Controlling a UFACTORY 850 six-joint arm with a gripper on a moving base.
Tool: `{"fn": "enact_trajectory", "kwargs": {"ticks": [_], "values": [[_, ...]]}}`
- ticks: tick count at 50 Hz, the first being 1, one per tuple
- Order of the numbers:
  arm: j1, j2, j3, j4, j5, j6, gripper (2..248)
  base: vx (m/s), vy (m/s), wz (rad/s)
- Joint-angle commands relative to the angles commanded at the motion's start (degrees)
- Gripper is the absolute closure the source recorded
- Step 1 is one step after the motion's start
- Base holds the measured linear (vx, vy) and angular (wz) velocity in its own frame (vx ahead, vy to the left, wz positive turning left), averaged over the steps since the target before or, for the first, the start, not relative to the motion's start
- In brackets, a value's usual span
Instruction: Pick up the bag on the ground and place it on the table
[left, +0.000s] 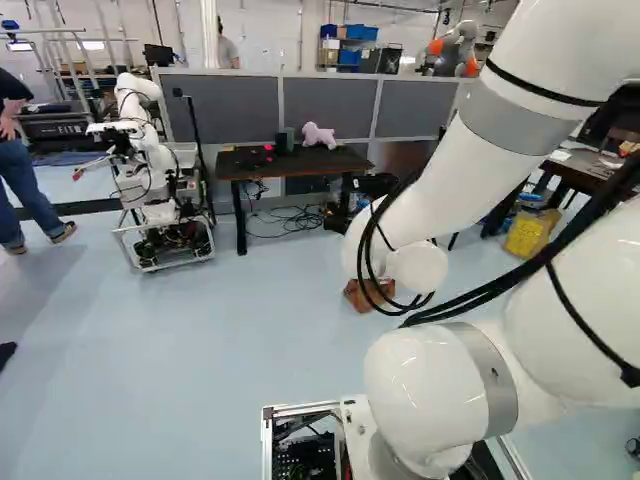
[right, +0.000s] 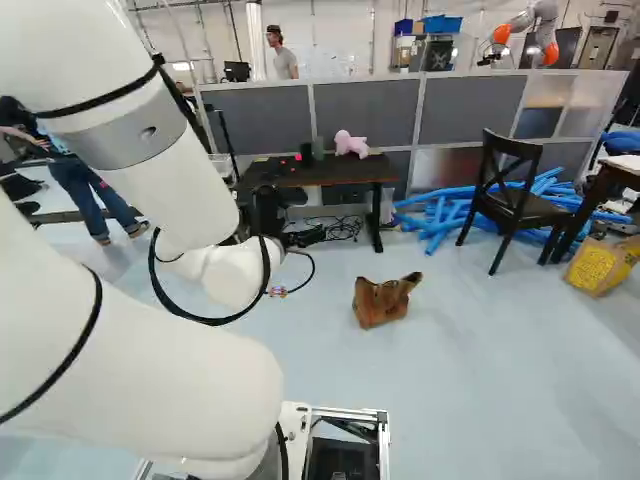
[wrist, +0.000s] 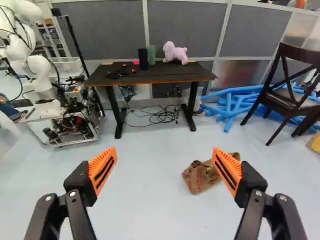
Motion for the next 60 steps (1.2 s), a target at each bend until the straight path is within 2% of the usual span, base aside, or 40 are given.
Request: {"fn": "enact_trajectory", "kwargs": {"ticks": [60], "values": [[0.0,0.0,0.0,0.0,0.0,0.0,3,0.147,-0.042,-0.216]]}}
